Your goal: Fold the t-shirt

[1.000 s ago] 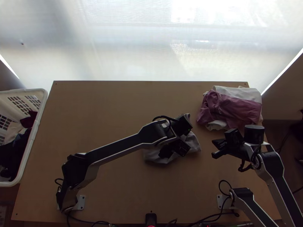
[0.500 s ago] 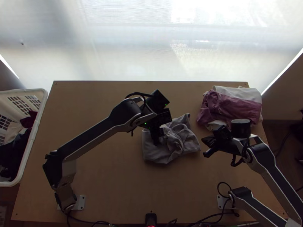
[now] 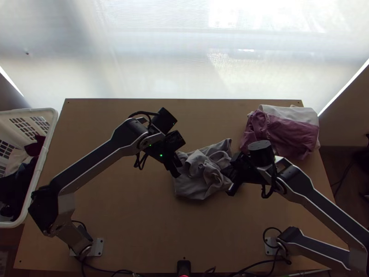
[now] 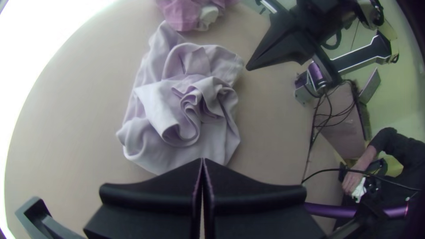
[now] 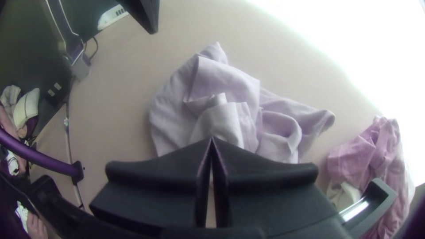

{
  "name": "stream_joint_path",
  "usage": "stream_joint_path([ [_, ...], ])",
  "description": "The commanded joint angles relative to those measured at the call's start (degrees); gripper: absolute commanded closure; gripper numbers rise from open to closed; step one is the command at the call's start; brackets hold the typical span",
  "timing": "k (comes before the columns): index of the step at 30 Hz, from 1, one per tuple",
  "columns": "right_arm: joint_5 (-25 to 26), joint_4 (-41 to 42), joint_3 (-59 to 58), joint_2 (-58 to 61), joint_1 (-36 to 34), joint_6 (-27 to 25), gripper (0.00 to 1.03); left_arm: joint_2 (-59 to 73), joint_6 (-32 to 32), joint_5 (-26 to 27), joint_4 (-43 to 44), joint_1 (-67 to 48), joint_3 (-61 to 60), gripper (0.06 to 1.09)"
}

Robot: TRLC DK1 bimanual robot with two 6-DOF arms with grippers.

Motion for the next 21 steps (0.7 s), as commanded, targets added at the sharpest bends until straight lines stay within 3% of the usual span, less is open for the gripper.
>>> stream_joint_path([
  [1,3.17,3.99,3.99,6.77,9.93,0.73,1.0,-1.74,-2.51,12.56,6.8,3.9,-11.66,1.05],
  [11,3.79,10.93,7.06,14.51,15.2,2.83,1.0,-1.21,-2.86,15.29,18.22,4.87,-24.94,1.05],
  [21,3.79,14.19,7.94,19.08,16.78,3.36,1.0,3.18,-6.38,15.02,25.17,8.12,-25.73,1.05],
])
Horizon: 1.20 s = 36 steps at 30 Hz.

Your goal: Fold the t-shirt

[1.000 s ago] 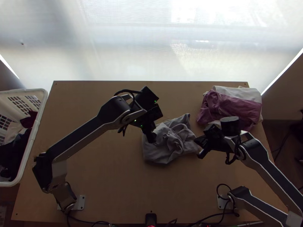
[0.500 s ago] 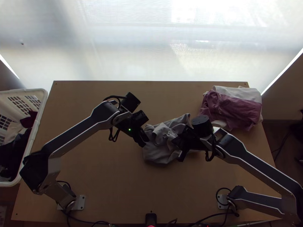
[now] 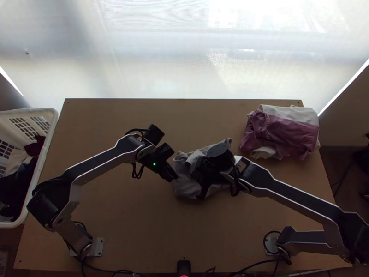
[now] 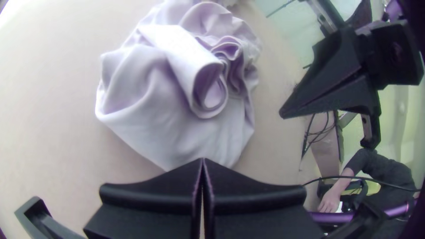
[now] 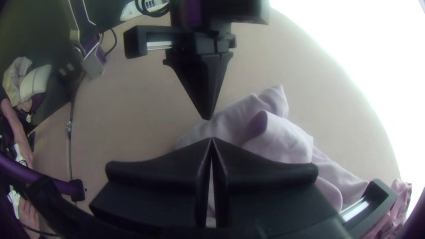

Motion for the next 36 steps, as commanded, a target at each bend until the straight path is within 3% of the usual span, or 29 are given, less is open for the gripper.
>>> stream_joint_path([
  [1,0.03,2.19,0.53,3.91,1.2,0.24,1.0,2.75,-2.95,-0.06,5.57,1.48,-1.62,1.05],
  [8,0.03,6.23,-0.96,6.73,2.43,0.85,1.0,6.26,-8.93,-1.29,10.49,1.39,1.02,1.05],
  [22,0.91,15.9,-3.95,13.05,1.11,-0.64,1.0,8.37,-7.08,-3.75,9.7,1.39,0.14,1.05],
  [36,6.53,23.1,-4.74,15.51,0.93,-1.61,1.0,8.2,-6.29,-5.33,9.79,1.04,-1.44,1.05],
])
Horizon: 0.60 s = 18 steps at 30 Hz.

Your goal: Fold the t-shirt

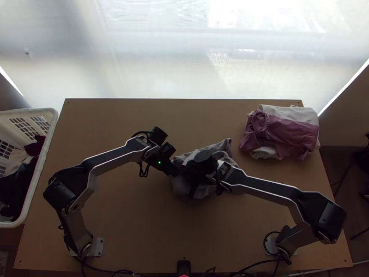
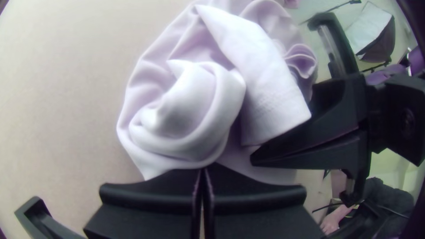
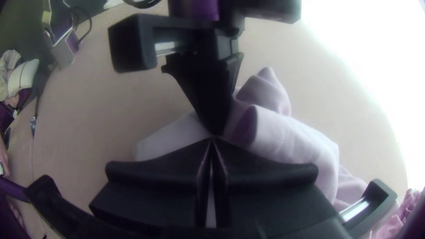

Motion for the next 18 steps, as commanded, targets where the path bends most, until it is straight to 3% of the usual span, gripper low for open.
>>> stream_joint_path([
  [1,2.86,3.02,-0.63,0.89,-0.09,-0.36,1.0,-0.22,0.31,-0.44,-0.07,-0.06,-0.7,1.05],
  [10,8.75,7.06,-2.21,0.8,-0.36,-0.45,1.0,-0.22,0.58,-0.53,-0.07,-0.06,-1.4,1.05],
  [18,8.75,7.15,-4.85,-4.03,-7.04,-2.47,1.0,-0.4,1.63,-1.05,-0.07,0.47,-1.84,1.05],
])
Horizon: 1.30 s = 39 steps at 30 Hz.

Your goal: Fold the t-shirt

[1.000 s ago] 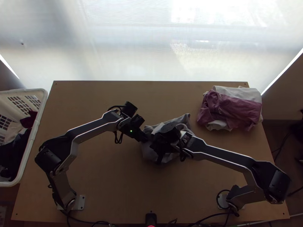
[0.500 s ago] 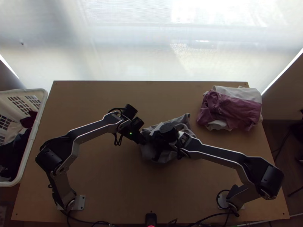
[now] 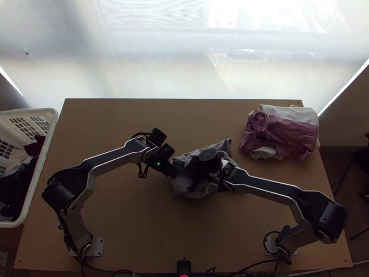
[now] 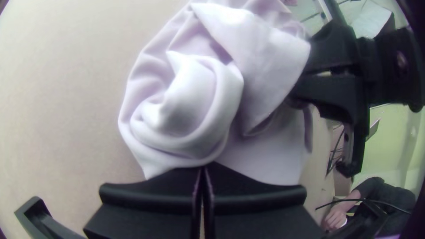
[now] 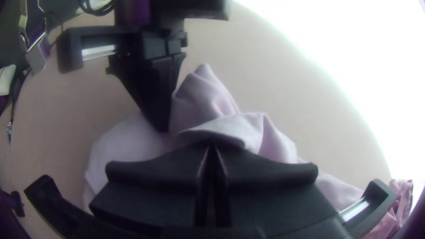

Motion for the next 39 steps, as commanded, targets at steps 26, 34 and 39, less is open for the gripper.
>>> stream_joint_path([
  [26,-4.08,-22.06,-14.51,-38.42,-23.68,-8.63,1.0,1.73,0.91,-0.68,-0.9,0.58,2.37,1.05],
  [34,-4.0,-22.85,-11.35,-34.64,-8.65,-0.11,1.0,1.47,0.91,-0.77,-1.26,0.49,2.02,1.05],
  [39,-7.07,-23.2,-6.95,-28.66,-4.7,3.15,1.0,1.21,1.0,-0.77,-1.7,0.85,1.84,1.05],
])
